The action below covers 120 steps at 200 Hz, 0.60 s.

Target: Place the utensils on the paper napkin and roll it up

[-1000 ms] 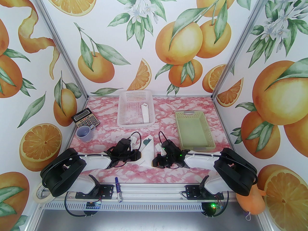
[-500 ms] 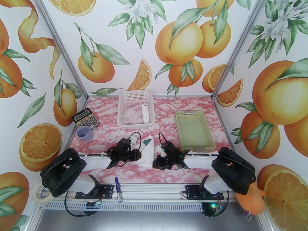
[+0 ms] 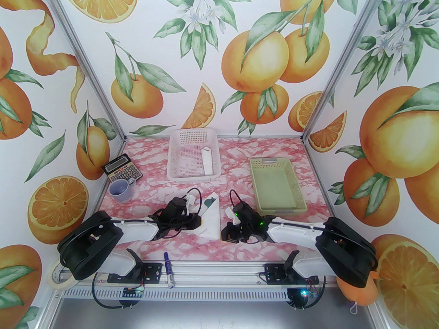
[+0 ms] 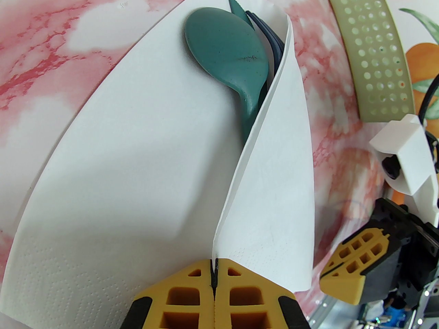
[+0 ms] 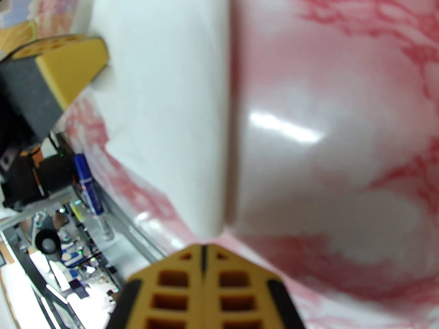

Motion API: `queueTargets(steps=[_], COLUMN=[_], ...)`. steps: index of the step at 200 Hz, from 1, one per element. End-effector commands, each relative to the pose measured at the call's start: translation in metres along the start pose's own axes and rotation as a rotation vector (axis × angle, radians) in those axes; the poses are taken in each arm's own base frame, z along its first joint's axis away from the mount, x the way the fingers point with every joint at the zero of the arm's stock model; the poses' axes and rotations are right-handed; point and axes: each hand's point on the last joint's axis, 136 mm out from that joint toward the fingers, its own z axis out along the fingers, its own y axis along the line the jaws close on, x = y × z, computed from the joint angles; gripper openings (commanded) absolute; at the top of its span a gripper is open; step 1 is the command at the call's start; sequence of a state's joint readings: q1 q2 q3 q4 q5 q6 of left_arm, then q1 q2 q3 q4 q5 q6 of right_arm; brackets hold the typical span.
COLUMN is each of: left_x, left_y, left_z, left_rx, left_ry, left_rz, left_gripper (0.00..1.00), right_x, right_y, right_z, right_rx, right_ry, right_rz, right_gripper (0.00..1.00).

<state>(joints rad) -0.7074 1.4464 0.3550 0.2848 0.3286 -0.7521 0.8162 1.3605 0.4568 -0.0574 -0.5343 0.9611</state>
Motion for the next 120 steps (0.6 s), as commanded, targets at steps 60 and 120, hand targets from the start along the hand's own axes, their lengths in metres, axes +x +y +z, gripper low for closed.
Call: queueTargets(steps=[60, 120], left_x=[0.018, 0.018], left_y=[0.022, 0.022], left_z=[0.000, 0.000], left_rx=[-0.084, -0.084], left_ry=[0.052, 0.052], left_rz=[-0.022, -0.023], left_gripper=[0.00, 0.00], right_x=[-0.040, -0.034], right_y=[0.025, 0.003], right_z=[-0.003, 0.017], right_rx=[-0.074, -0.027], right_ry=[-0.061, -0.018], right_rz=[-0.020, 0.012], right_gripper=[0.00, 0.00])
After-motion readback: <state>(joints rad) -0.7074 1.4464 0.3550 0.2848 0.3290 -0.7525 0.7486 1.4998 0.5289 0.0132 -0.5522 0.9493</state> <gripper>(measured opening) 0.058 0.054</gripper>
